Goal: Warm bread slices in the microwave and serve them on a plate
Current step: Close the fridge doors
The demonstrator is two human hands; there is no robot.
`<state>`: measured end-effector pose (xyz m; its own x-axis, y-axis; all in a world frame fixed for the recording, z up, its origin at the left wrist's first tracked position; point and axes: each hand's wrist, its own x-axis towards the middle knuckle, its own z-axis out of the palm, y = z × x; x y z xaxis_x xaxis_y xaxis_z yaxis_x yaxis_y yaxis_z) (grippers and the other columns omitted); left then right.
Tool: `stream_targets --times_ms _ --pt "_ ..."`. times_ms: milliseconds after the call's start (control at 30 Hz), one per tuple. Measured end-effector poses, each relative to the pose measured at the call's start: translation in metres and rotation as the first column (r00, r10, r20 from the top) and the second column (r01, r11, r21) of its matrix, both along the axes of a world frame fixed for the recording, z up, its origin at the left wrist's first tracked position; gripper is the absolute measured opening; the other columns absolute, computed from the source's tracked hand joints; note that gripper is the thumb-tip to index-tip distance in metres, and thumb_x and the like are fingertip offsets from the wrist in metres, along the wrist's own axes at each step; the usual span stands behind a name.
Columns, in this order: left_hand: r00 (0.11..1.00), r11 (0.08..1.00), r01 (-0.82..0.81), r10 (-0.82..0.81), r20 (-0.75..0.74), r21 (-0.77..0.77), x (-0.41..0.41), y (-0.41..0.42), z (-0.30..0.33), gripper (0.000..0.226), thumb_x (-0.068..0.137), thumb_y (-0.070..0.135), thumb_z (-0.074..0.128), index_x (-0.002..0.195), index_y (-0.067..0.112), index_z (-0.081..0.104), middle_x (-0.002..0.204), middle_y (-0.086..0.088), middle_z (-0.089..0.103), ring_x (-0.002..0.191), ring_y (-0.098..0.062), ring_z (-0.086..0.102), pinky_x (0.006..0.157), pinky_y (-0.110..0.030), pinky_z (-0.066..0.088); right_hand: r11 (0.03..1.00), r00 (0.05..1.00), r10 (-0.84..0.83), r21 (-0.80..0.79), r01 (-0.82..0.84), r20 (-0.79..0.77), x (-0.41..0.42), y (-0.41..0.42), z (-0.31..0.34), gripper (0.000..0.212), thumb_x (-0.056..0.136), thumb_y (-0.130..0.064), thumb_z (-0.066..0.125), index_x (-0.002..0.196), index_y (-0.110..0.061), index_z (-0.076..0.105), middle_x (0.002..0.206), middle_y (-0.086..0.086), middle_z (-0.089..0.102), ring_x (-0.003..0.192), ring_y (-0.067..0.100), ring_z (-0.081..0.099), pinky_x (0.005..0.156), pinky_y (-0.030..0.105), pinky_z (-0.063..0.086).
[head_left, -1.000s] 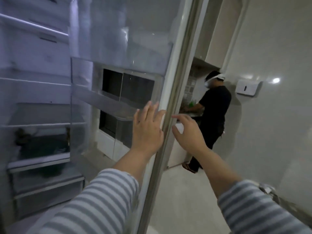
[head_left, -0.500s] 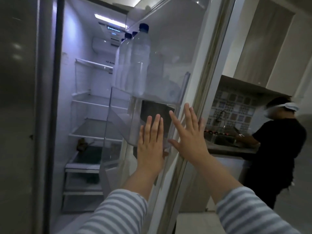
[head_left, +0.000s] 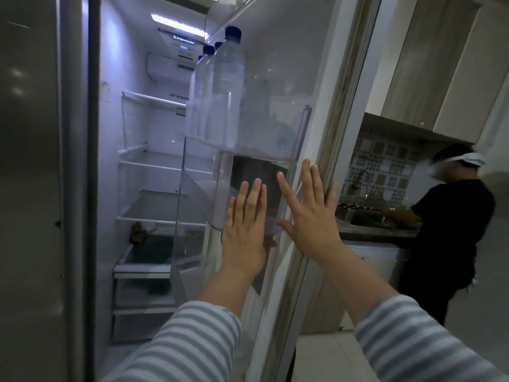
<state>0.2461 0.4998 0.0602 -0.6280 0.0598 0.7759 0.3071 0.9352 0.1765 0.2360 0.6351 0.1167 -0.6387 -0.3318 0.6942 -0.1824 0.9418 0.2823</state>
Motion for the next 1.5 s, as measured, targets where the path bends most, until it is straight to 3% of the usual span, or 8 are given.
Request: stream_targets --times_ms 133,300,533,767,833,967,1267,1500 --pt "0.999 1.0 0.002 -0.002 -0.034 -0.006 -0.001 -0.028 -0.003 0.119 0.074 0.034 0.076 0.151 0.012 -0.012 0.16 -0.006 -0.016 0.147 -0.024 -0.018 0.121 -0.043 -0.001 0.999 0.999 -0.043 -0.006 0.043 -0.015 0.009 -0.028 -0.001 0.107 0.08 -0.05 0.067 0.149 -0.034 -0.014 0.156 0.016 -0.022 0.145 0.033 -0.019 0.112 0.067 0.002" --pt "0.999 1.0 0.008 -0.009 -0.053 -0.022 0.001 -0.074 -0.005 0.125 0.071 0.017 0.08 0.151 0.013 -0.015 0.16 -0.008 -0.015 0.148 -0.026 -0.014 0.121 -0.045 0.009 0.999 0.999 -0.043 -0.017 0.043 -0.011 0.022 -0.075 0.0 0.109 0.083 -0.045 0.066 0.146 -0.033 -0.021 0.152 0.014 -0.032 0.144 0.034 -0.023 0.109 0.066 -0.007" --pt "0.996 0.997 0.054 -0.057 -0.071 -0.052 -0.001 -0.154 -0.003 0.122 0.07 0.054 0.075 0.151 0.01 -0.005 0.161 -0.014 -0.004 0.148 -0.03 -0.008 0.117 -0.054 0.017 0.997 0.997 -0.07 -0.03 0.07 0.014 0.04 -0.16 0.002 0.108 0.083 -0.042 0.067 0.149 -0.032 -0.017 0.152 0.018 -0.034 0.142 0.037 -0.026 0.109 0.069 -0.01" --pt "0.987 0.989 -0.146 0.148 0.058 -0.028 0.002 -0.227 0.009 0.132 0.069 0.056 0.075 0.142 0.026 -0.031 0.159 -0.009 -0.021 0.146 -0.028 -0.021 0.118 -0.055 -0.001 0.99 0.99 0.141 0.03 -0.141 -0.003 0.051 -0.22 0.002 0.086 0.092 -0.033 0.054 0.152 -0.028 -0.008 0.159 0.013 -0.016 0.146 0.028 -0.017 0.115 0.059 -0.008" --pt "0.977 0.978 -0.208 0.209 0.038 -0.014 0.007 -0.238 0.007 0.123 0.078 0.045 0.073 0.143 0.023 -0.03 0.159 -0.009 -0.02 0.146 -0.027 -0.018 0.118 -0.056 0.004 0.964 0.961 0.265 0.001 -0.265 -0.082 0.05 -0.23 -0.002 0.078 0.09 -0.027 0.057 0.153 -0.026 0.011 0.161 0.013 0.003 0.149 0.028 -0.001 0.117 0.057 0.003" --pt "0.977 0.992 -0.087 0.104 -0.188 0.096 0.02 -0.248 -0.014 0.082 0.089 0.036 0.056 0.152 0.018 0.006 0.16 -0.013 0.012 0.148 -0.026 0.006 0.115 -0.06 0.016 0.91 0.91 0.365 -0.13 -0.394 -0.198 0.047 -0.243 -0.017 0.06 0.092 -0.026 0.048 0.148 -0.025 0.025 0.159 0.011 0.017 0.148 0.026 0.01 0.117 0.055 0.012" --pt "0.991 0.997 -0.022 0.032 -0.128 0.076 0.034 -0.236 -0.072 0.088 0.081 0.031 0.059 0.153 0.018 0.012 0.161 -0.006 0.007 0.149 -0.022 0.004 0.119 -0.052 0.011 0.887 0.942 0.335 -0.35 -0.302 0.034 0.007 -0.247 -0.05 0.067 0.099 -0.028 0.043 0.153 -0.024 0.004 0.162 0.002 -0.003 0.148 0.017 -0.003 0.118 0.053 0.013" --pt "0.955 0.95 -0.296 0.292 0.056 0.095 -0.002 -0.283 -0.093 0.096 0.08 0.042 0.057 0.154 0.012 0.002 0.162 -0.012 0.0 0.149 -0.026 0.0 0.117 -0.053 0.017 0.881 0.886 0.425 -0.311 -0.357 0.187 -0.043 -0.293 -0.062 0.076 0.1 -0.037 0.039 0.144 -0.032 -0.022 0.156 -0.008 -0.025 0.146 0.013 -0.011 0.119 0.049 0.004"
